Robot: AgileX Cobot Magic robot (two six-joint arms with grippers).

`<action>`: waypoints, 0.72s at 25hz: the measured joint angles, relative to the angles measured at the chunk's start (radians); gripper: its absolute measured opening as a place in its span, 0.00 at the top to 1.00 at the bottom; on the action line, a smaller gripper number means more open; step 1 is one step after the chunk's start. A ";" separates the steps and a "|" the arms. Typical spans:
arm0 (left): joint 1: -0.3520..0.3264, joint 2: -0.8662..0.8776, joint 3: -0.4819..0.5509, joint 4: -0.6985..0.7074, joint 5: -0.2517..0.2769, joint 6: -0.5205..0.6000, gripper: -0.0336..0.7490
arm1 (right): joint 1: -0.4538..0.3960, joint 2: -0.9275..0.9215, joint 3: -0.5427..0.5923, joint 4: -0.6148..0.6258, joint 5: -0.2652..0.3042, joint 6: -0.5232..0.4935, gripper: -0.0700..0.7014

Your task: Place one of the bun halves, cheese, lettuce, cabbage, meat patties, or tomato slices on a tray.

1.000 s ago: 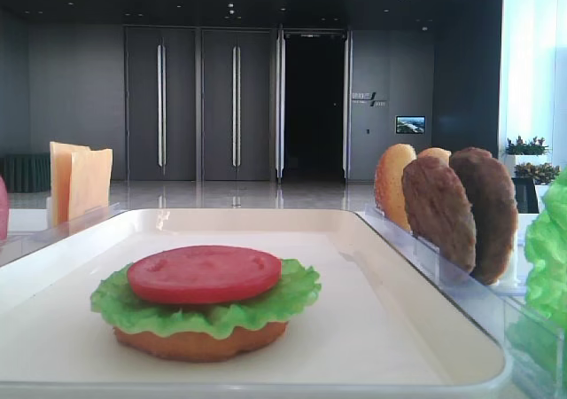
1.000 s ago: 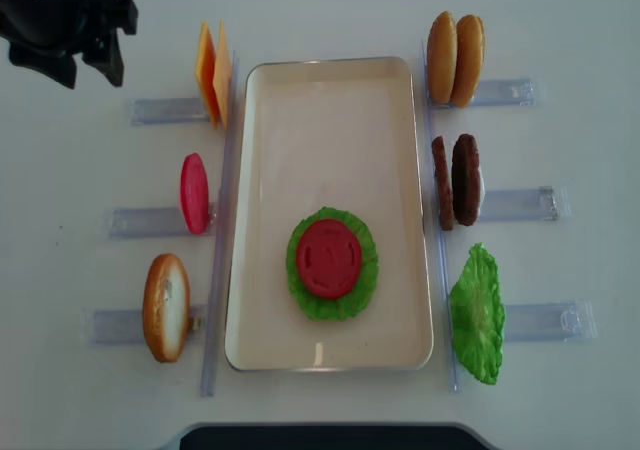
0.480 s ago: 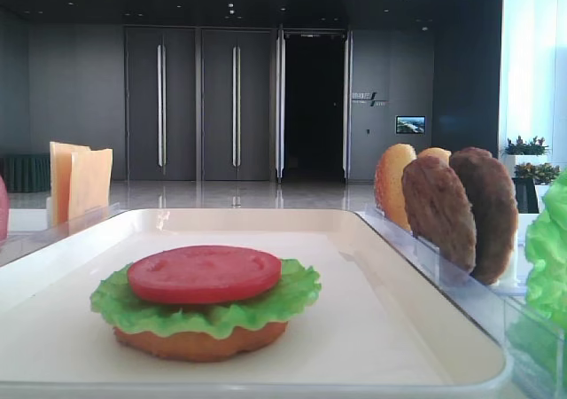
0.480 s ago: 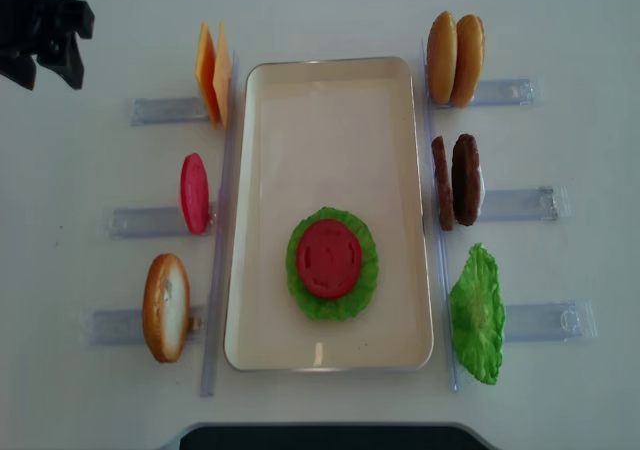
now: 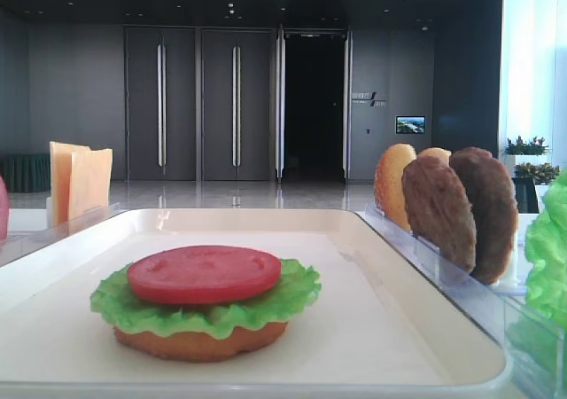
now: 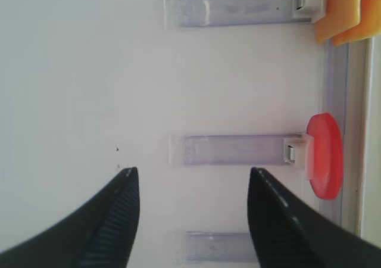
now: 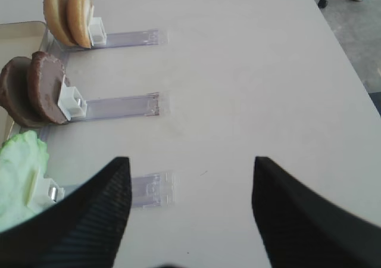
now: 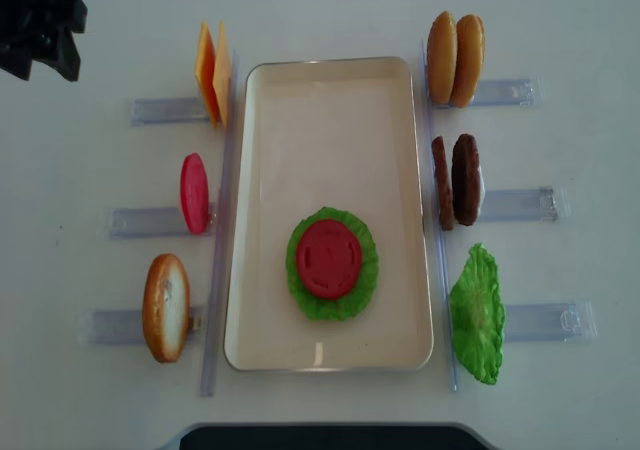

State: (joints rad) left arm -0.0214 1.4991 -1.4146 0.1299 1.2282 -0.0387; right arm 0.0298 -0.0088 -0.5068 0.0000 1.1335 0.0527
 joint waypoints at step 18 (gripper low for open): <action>0.000 -0.617 0.027 -0.130 0.025 0.098 0.40 | 0.000 0.000 0.000 0.000 0.000 0.000 0.36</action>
State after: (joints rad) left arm -0.0214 0.8825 -1.3877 0.0000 1.2536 0.0591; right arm 0.0298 -0.0088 -0.5068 0.0000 1.1335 0.0527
